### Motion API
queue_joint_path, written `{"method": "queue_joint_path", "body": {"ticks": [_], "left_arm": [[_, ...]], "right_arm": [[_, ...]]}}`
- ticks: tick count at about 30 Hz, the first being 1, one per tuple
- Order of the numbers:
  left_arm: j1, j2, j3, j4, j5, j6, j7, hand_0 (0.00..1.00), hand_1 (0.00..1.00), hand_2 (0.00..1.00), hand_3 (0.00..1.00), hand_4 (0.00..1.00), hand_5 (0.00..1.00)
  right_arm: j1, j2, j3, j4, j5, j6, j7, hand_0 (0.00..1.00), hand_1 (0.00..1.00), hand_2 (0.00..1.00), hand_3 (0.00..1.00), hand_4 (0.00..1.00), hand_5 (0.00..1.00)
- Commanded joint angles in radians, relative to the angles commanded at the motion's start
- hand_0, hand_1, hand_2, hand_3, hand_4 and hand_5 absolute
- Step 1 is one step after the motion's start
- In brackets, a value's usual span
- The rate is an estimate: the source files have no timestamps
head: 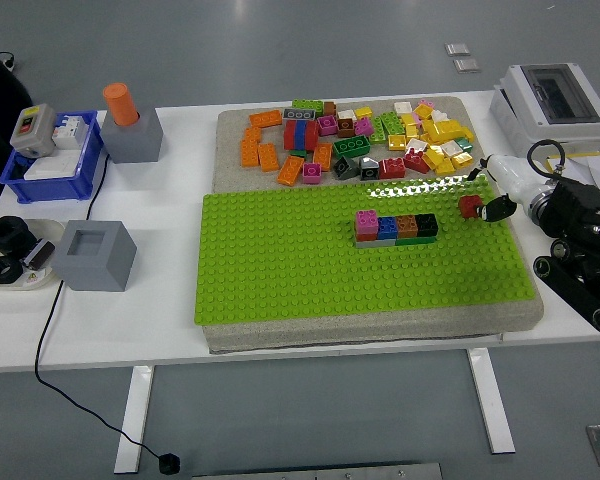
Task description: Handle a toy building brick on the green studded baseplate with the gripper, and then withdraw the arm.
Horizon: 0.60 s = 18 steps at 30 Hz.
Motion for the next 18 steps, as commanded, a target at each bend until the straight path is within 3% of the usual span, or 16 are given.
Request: {"method": "queue_joint_path", "body": {"ticks": [18], "left_arm": [[-0.006,0.002,0.006,0.0,0.001,-0.001,-0.002,0.637,0.64,0.612,0.628,0.628,0.267]], "right_arm": [[0.019,0.019,-0.035,-0.066,0.025,0.009,0.005,0.822,0.848,0.885,0.696,0.722,0.085]]}}
